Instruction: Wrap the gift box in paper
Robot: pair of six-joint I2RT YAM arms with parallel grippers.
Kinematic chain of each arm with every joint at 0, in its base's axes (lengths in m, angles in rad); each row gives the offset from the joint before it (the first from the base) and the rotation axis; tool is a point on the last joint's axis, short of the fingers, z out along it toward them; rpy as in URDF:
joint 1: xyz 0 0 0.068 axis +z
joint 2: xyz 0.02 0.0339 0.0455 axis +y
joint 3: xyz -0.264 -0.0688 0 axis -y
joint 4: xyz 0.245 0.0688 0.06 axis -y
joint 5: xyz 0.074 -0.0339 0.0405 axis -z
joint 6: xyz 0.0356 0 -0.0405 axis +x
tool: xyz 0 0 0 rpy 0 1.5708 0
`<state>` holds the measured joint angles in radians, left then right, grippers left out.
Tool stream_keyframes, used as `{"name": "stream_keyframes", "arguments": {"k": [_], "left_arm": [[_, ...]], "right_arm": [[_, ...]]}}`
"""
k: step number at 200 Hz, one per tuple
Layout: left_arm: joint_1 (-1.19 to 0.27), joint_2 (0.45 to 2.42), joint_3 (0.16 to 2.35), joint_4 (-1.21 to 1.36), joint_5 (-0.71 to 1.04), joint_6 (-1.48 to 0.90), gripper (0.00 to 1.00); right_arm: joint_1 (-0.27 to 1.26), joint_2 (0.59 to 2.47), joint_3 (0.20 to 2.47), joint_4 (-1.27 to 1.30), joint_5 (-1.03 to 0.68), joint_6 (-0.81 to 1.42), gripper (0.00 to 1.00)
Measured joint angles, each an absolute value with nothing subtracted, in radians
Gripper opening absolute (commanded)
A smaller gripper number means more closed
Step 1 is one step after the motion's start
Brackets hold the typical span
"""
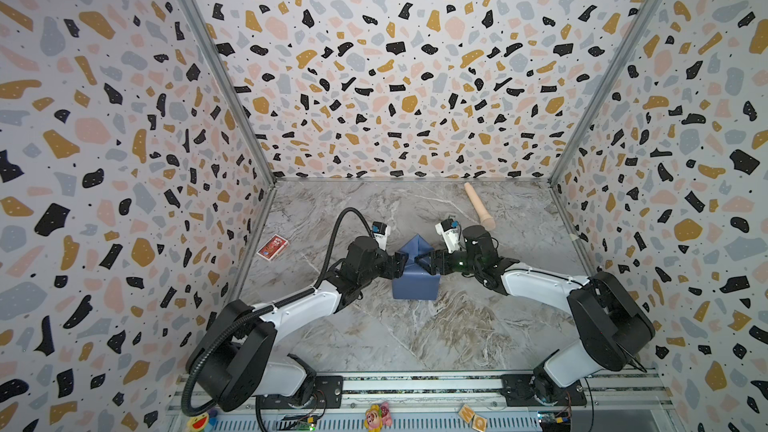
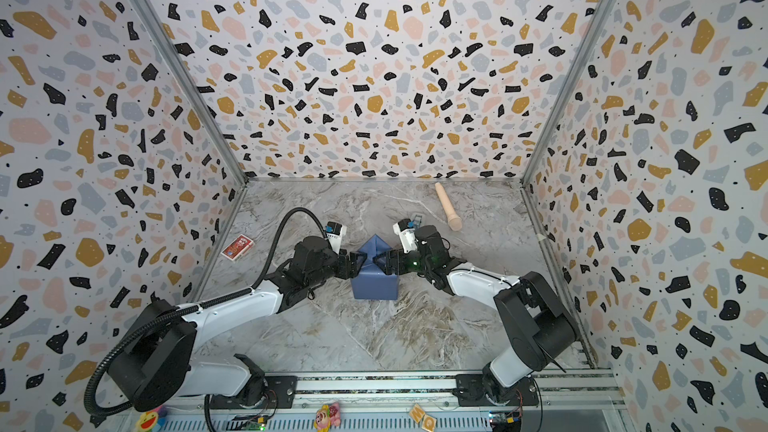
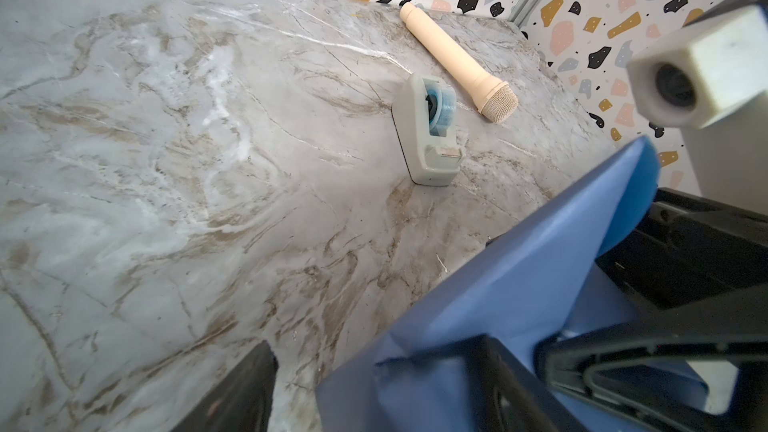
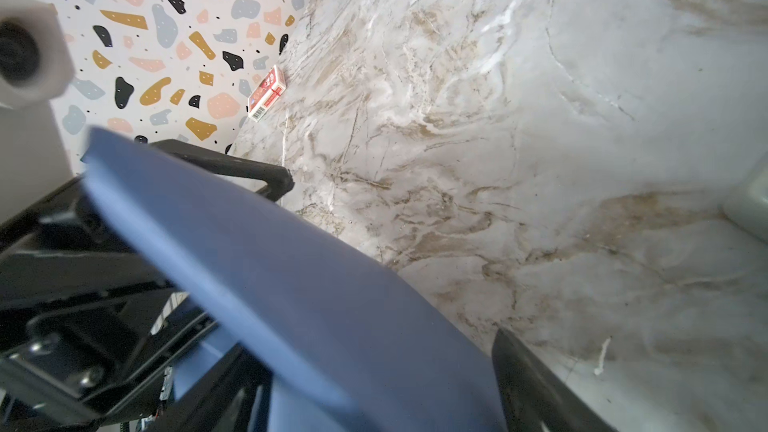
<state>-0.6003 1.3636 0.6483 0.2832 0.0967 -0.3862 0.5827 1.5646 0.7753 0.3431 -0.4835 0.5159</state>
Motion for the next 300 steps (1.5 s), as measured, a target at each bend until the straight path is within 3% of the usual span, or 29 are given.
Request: {"name": "stream_keyframes", "arguments": {"k": [97,210,254,300], "left_arm": [[-0.582,1.341,0.648,0.263,0.121,-0.339,0.87],[-0.45,1.341,0.727,0.243,0.49,0.072,0.83],[-0.422,1.467,0.826,0.148,0.579,0.244,0.65],[-0.404,1.558,0.903,0.064,0.685,0.332,0.37]], "right_arm": [[0.582,1.568,0.741,0.41,-0.49,0.54,0.79],[0.578,1.575,0.746,0.408,-0.507,0.518,0.78],[0.578,1.579,0.757,0.398,-0.512,0.511,0.77],[0.576,1.586,0.762,0.397,-0.513,0.511,0.77]]}}
